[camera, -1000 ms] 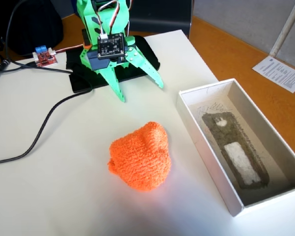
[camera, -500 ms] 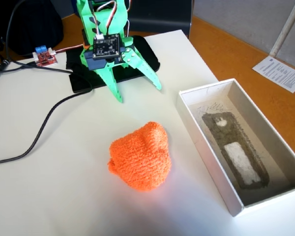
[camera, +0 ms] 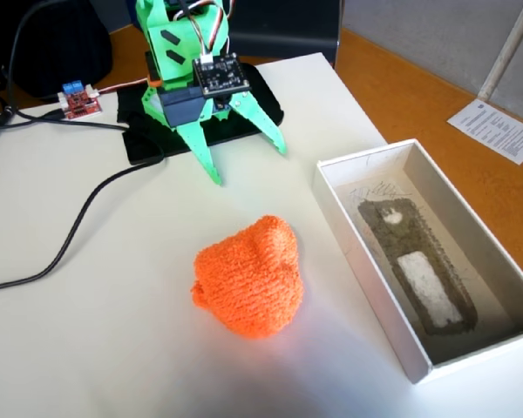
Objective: Remove orange objects from table
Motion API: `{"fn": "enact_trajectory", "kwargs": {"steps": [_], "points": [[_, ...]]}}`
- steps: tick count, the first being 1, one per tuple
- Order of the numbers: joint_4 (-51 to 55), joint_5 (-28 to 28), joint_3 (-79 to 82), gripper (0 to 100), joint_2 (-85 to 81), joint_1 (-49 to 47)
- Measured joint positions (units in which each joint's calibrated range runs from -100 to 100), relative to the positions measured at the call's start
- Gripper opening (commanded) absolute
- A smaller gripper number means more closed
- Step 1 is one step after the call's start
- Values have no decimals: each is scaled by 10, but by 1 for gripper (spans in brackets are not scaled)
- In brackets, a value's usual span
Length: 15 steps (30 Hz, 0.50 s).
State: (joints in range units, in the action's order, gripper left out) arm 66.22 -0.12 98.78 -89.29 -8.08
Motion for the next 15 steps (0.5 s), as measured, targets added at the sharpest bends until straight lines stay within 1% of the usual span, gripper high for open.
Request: {"fn": "enact_trajectory", "kwargs": {"steps": [3,5,8,9,11,12,14,15], "points": [[-90,-25,-92,41,143,10],[-100,-45,-201,41,254,9],[-52,-71,-424,41,432,18],[-26,-81,-506,43,488,22],[27,-95,-679,51,594,27],[50,-99,-763,54,644,29],[72,-104,-893,55,716,34],[76,-103,-931,56,738,40]]}}
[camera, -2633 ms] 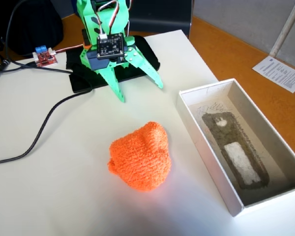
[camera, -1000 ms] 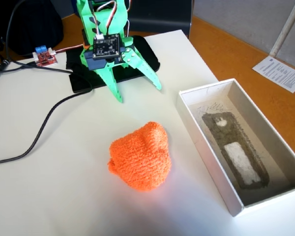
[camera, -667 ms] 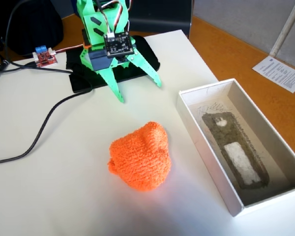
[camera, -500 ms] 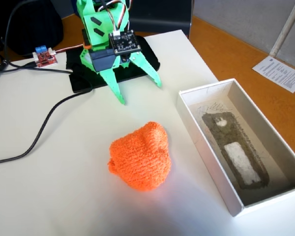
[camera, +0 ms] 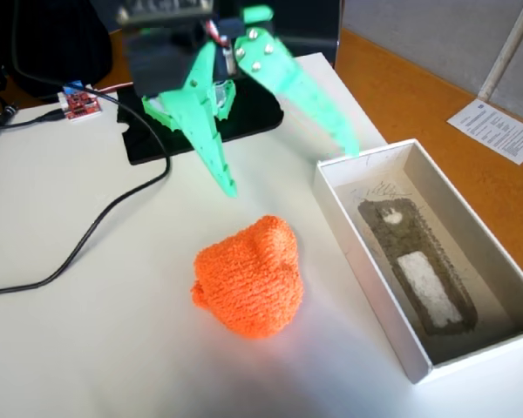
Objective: Remove orange objects from table
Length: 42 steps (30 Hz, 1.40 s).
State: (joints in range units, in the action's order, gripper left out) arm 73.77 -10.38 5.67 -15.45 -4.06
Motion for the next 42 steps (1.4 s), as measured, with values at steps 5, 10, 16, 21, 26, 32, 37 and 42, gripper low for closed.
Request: {"fn": "enact_trajectory", "kwargs": {"steps": [5,10,16,21,26,32,37,42], "points": [[-24,8,54,56,27,31],[-76,12,195,57,27,57],[-148,24,291,57,52,69],[-186,36,300,57,88,78],[-234,46,300,51,128,80],[-288,52,314,3,156,93],[-364,53,345,0,156,86],[-379,57,346,0,154,80]]}}
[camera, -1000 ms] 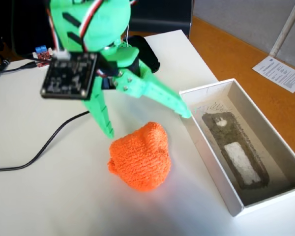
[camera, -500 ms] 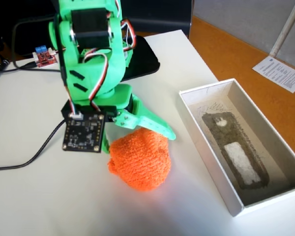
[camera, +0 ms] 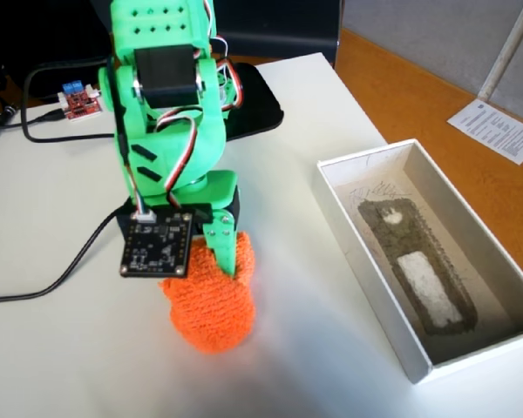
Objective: Remove orange objects from table
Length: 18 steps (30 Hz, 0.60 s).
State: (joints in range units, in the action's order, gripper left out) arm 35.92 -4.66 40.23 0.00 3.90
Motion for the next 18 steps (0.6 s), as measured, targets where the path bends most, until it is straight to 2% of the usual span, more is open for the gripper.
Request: {"fn": "enact_trajectory", "kwargs": {"steps": [8,12,18], "points": [[12,-4,-67,0,-116,-52],[37,-24,-226,0,-185,-125],[184,-38,-507,0,-179,-267]]}}
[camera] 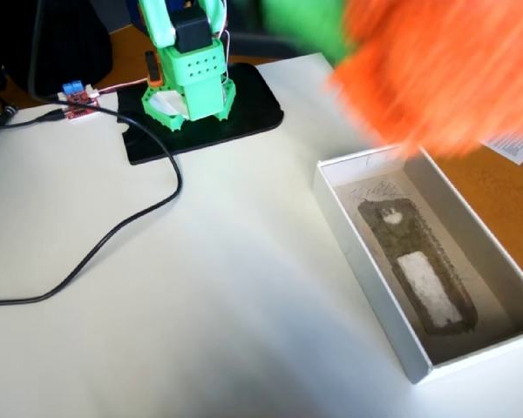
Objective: Remove orange objects from table
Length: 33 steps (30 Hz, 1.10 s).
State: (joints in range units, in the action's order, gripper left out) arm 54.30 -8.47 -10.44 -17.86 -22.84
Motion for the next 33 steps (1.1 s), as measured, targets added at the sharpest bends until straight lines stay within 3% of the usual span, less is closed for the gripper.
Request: {"fn": "enact_trajectory", "kwargs": {"steps": [7,16,28,33], "points": [[102,-4,113,0,50,-74],[104,-5,374,0,66,-81],[77,5,384,0,65,-86],[55,8,388,0,60,-131]]}}
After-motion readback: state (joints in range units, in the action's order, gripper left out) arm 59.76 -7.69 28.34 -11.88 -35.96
